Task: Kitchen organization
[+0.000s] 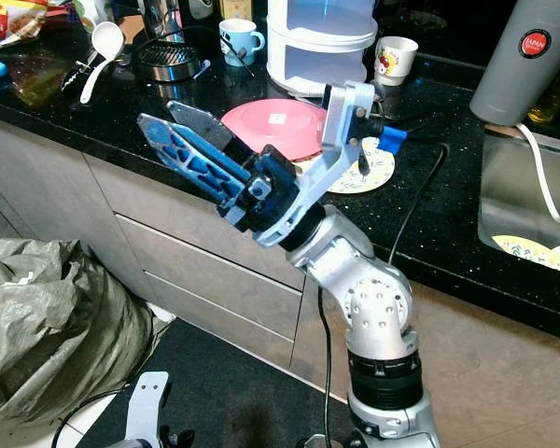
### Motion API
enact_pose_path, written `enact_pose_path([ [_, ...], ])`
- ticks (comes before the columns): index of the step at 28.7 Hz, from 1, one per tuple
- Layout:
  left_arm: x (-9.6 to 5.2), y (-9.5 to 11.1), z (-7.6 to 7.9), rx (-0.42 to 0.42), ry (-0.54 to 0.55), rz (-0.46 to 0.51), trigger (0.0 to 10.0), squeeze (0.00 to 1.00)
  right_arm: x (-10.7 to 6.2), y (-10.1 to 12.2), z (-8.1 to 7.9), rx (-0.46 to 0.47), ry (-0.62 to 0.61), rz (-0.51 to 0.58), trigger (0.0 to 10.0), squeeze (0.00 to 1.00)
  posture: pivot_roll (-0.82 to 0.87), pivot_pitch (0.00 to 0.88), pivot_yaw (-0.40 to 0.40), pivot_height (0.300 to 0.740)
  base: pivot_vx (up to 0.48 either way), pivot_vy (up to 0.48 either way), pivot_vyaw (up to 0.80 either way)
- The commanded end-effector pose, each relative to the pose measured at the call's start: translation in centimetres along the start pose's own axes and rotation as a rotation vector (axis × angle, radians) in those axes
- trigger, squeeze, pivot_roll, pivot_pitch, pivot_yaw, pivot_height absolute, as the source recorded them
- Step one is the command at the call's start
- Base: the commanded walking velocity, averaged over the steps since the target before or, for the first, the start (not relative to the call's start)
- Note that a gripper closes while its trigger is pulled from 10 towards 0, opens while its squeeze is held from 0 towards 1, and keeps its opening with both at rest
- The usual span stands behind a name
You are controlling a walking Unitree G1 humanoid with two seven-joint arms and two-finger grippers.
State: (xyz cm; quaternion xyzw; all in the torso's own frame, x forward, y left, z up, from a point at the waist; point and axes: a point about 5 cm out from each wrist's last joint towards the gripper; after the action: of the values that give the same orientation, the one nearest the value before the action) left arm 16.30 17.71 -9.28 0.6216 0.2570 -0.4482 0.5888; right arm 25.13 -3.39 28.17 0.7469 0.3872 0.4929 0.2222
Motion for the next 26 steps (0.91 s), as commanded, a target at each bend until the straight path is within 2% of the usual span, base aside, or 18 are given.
enact_pose_path([
  [1,-0.2,-0.8,-0.3,0.012,0.006,-0.028,10.0,0.0,0.0,-0.8,0.2,-0.083,-0.02,-0.075,10.0,0.0,-0.01,0.043,-0.025,0.74,0.0,0.0,0.0],
  [4,-0.3,-0.8,-0.4,0.012,0.009,-0.027,10.0,0.0,0.1,-2.1,1.1,-0.317,-0.088,-0.247,10.0,0.0,-0.01,0.042,-0.024,0.74,0.0,0.0,0.0],
  [5,-0.3,-0.9,-0.5,0.012,0.01,-0.028,10.0,0.0,0.1,-2.5,2.2,-0.545,-0.149,-0.374,10.0,0.0,-0.01,0.042,-0.025,0.74,0.0,0.0,0.0],
  [6,-0.3,-0.9,-0.5,0.012,0.01,-0.028,10.0,0.0,0.0,-2.8,2.6,-0.65,-0.156,-0.437,10.0,0.0,-0.01,0.042,-0.025,0.74,0.0,0.0,0.0],
  [8,-0.3,-1.0,-0.6,0.013,0.011,-0.029,10.0,0.0,0.1,-2.5,3.1,-0.803,-0.173,-0.486,10.0,0.0,-0.01,0.042,-0.023,0.74,0.0,0.0,0.0],
  [9,-0.3,-1.0,-0.6,0.013,0.011,-0.029,10.0,0.0,0.1,-2.5,3.1,-0.803,-0.173,-0.486,10.0,0.0,-0.01,0.042,-0.023,0.74,0.0,0.0,0.0],
  [10,-0.3,-1.0,-0.6,0.012,0.012,-0.03,10.0,0.0,0.2,-2.2,3.2,-0.879,-0.182,-0.51,10.0,0.0,-0.01,0.041,-0.027,0.74,0.0,0.0,0.0],
  [16,-0.4,-1.1,-0.8,0.015,0.014,-0.029,10.0,0.0,0.1,-2.3,3.8,-0.951,-0.199,-0.538,10.0,0.0,-0.01,0.041,-0.027,0.74,0.0,0.0,0.0],
  [20,-0.2,-0.8,-0.3,0.022,0.001,-0.022,10.0,0.0,0.0,-2.7,4.0,-0.933,-0.198,-0.511,10.0,0.0,-0.01,0.04,-0.028,0.74,0.0,0.0,0.0],
  [26,-0.1,-0.4,0.1,0.024,-0.013,-0.012,10.0,0.0,-0.1,-3.1,4.2,-0.95,-0.196,-0.524,10.0,0.0,-0.01,0.04,-0.028,0.74,0.295,0.0,0.0],
])
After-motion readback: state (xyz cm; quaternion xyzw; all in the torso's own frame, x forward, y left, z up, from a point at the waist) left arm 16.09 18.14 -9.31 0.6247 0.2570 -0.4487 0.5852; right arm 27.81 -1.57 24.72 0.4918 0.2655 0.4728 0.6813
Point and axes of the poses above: a point about 5 cm out from each wrist's last joint towards the gripper, its own x axis pointing out of the wrist towards the gripper, its own y axis along the axis of the wrist's last joint, z = x × y, and after that the axes turned 14 degrees about x, right-handed
